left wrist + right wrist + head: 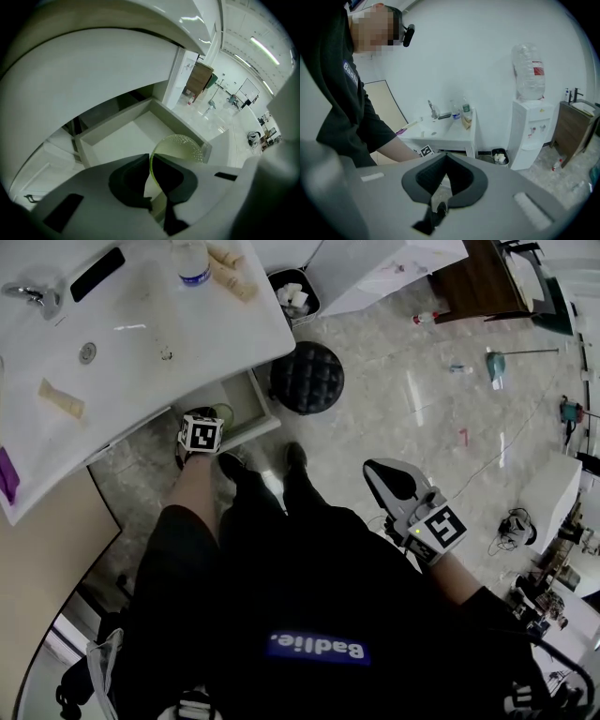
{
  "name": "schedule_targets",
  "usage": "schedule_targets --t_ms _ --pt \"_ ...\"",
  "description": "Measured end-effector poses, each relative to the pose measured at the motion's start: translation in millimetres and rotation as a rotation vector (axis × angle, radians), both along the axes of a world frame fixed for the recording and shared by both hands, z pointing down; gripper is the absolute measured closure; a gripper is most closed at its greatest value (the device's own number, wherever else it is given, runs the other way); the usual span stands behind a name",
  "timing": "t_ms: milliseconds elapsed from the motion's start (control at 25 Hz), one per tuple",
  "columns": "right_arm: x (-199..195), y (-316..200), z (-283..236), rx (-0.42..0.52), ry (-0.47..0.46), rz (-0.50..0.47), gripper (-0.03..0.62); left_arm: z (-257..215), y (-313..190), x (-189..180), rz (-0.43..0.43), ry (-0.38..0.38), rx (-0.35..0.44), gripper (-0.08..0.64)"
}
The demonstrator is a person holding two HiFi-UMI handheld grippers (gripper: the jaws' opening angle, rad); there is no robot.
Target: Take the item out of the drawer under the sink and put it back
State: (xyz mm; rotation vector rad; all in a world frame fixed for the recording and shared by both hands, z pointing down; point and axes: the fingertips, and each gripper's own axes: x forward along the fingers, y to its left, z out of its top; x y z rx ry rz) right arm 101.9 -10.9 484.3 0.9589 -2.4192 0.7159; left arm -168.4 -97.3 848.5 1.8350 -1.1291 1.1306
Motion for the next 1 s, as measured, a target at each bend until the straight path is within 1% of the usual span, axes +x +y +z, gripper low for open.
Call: schedule_targets --t_ms 160,360,520,640,760,1000 --pt "10.9 1.5 5.5 -0.014 0.019 0.016 0.591 9.2 -3.3 6.4 0.026 -0.003 -0.012 0.537" --pt "14.4 6.9 7.6 -0.018 0.035 0.004 0.591 18.4 -4.6 3.3 -0.005 0.000 0.005 0.537" --pt "21.0 7.7 6.4 -0.009 0.043 0.010 0.591 15.3 -4.9 7.6 -0.004 0.011 0.014 0.537" --pt "21.8 7.6 3.7 -0.002 0.036 0.003 0.591 7.2 -2.8 12.1 -0.026 0.033 0.025 0.537" --pt "19.5 8.2 2.0 0.003 0.022 -0.016 0.591 -2.5 -4.7 14.2 -0.030 0.042 0.046 0.535" --pt "10.7 4.2 -10.7 0.045 -0.029 -0.053 0.591 -42.5 -1.0 12.5 -0.043 0.059 0.094 0.535"
